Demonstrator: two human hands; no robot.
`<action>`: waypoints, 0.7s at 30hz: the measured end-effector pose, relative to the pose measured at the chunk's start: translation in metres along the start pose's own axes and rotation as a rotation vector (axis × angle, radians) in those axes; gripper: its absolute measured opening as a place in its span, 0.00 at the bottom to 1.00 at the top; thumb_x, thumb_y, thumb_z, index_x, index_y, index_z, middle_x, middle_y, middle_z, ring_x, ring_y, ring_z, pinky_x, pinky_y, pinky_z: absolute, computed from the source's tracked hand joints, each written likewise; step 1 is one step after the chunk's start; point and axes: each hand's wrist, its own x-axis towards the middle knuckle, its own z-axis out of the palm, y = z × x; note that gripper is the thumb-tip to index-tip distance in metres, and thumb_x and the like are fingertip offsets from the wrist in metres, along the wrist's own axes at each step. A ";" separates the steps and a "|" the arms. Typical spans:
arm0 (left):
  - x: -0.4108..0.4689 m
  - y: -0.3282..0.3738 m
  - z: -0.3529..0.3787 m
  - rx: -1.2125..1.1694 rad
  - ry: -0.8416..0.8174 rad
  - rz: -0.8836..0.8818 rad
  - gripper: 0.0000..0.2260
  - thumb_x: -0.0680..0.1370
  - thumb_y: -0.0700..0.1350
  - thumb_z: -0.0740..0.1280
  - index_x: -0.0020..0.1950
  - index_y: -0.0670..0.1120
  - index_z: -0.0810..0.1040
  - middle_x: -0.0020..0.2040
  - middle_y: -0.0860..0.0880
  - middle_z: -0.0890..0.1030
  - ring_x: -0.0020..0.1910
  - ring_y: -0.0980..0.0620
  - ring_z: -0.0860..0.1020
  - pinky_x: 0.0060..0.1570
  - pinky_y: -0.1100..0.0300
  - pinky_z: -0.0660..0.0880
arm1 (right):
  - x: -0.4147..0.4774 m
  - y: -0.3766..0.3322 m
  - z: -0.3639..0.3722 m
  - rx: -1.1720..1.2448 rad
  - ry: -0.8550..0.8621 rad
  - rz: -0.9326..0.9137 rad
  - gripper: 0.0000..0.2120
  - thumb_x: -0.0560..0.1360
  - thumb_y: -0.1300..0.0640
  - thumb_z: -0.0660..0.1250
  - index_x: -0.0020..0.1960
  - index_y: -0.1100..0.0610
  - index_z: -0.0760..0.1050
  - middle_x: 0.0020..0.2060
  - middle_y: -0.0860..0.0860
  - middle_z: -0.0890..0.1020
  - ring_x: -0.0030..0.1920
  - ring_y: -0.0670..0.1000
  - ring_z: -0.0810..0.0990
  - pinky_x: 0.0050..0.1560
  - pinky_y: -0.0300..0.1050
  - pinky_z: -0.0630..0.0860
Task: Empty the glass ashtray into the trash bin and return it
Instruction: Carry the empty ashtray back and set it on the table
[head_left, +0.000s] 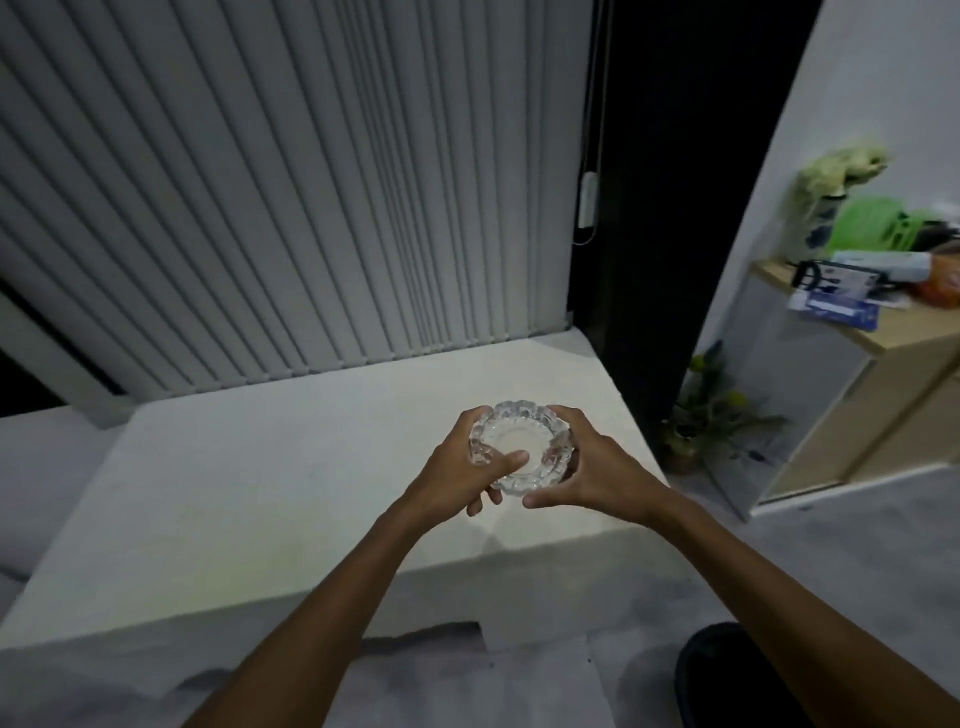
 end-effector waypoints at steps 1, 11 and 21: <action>-0.003 -0.003 -0.017 0.006 0.012 -0.002 0.30 0.77 0.56 0.77 0.74 0.56 0.66 0.55 0.47 0.85 0.37 0.48 0.84 0.25 0.58 0.74 | 0.012 -0.008 0.011 0.003 -0.018 -0.010 0.52 0.59 0.44 0.88 0.73 0.39 0.60 0.63 0.41 0.81 0.58 0.42 0.84 0.59 0.44 0.83; -0.019 -0.062 -0.171 0.056 -0.026 -0.061 0.50 0.67 0.42 0.86 0.79 0.61 0.59 0.63 0.49 0.81 0.49 0.52 0.85 0.35 0.57 0.78 | 0.119 -0.069 0.113 -0.052 -0.160 -0.080 0.49 0.61 0.45 0.87 0.71 0.36 0.59 0.60 0.34 0.78 0.59 0.38 0.81 0.56 0.34 0.80; 0.003 -0.151 -0.252 0.183 0.183 -0.075 0.49 0.62 0.50 0.89 0.76 0.59 0.67 0.72 0.56 0.76 0.70 0.53 0.77 0.67 0.54 0.79 | 0.214 -0.066 0.207 -0.118 -0.239 -0.082 0.52 0.59 0.41 0.86 0.74 0.39 0.59 0.62 0.40 0.80 0.58 0.42 0.82 0.59 0.45 0.83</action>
